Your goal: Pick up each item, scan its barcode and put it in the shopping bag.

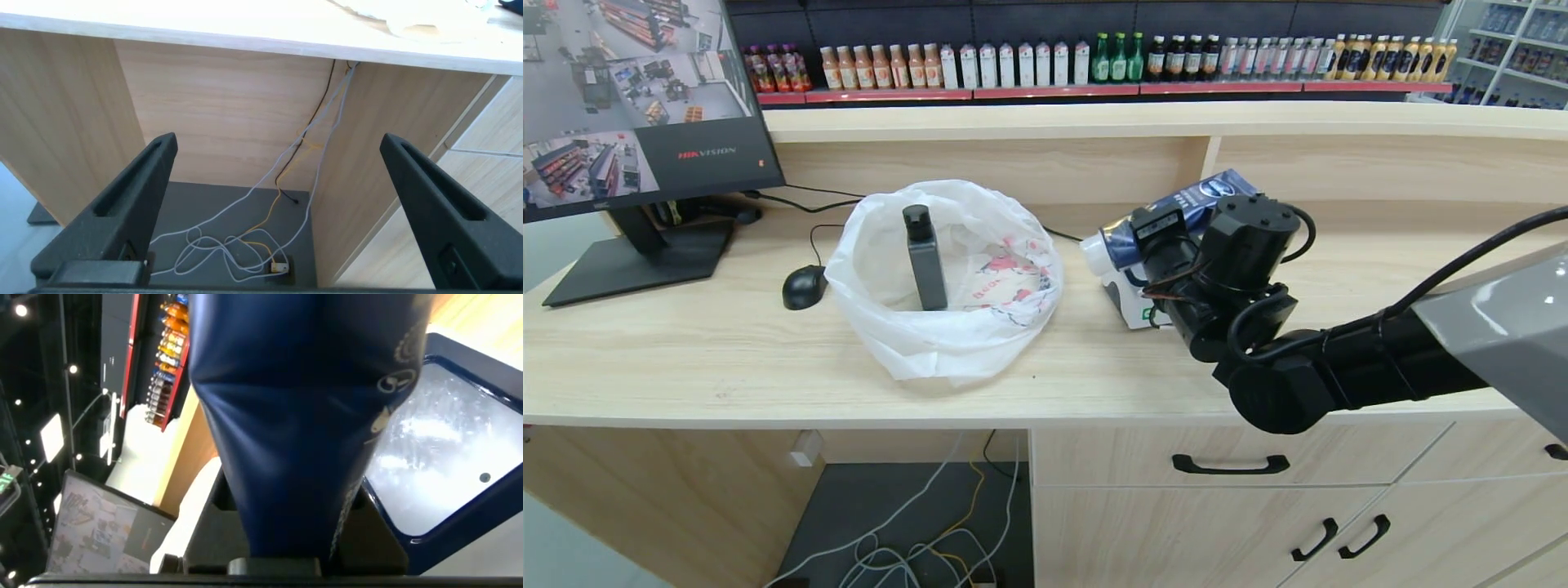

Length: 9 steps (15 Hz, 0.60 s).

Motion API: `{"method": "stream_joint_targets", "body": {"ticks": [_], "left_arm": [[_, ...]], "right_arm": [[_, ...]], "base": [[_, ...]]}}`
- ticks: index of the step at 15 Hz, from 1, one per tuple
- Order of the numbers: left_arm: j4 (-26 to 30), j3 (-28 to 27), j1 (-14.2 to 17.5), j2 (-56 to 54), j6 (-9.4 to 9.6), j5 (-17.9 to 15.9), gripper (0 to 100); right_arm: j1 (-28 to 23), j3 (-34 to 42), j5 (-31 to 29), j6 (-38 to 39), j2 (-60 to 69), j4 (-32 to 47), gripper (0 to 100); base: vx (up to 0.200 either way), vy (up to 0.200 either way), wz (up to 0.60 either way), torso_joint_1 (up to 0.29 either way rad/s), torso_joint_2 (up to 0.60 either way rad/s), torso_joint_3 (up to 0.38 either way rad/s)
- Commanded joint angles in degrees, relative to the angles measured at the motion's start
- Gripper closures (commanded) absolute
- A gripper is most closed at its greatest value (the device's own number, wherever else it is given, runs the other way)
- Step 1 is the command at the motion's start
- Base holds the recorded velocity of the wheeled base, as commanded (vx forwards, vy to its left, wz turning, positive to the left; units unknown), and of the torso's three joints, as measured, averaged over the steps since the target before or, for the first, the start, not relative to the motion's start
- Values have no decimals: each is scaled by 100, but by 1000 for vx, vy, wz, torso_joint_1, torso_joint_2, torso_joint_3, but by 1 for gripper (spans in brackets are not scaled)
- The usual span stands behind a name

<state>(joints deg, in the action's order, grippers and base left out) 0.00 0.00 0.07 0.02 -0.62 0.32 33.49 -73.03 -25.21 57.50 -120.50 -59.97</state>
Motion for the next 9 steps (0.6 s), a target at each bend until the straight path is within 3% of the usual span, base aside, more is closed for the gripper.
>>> {"method": "stream_joint_targets", "body": {"ticks": [1, 6, 9], "left_arm": [[0, 0, 1, -2, 1, 3, 0], [0, 0, 1, -2, 1, 3, 0], [0, 0, 1, -2, 1, 3, 0]], "right_arm": [[-26, 0, -1, -2, -17, 2, 100], [-35, 70, -81, 33, 106, -24, 100], [-26, 105, -230, -424, 431, -24, 100]], "base": [[0, 0, 0, 0, 0, 0], [0, 0, 0, 0, 0, 0], [0, 0, 0, 0, 0, 0]]}}
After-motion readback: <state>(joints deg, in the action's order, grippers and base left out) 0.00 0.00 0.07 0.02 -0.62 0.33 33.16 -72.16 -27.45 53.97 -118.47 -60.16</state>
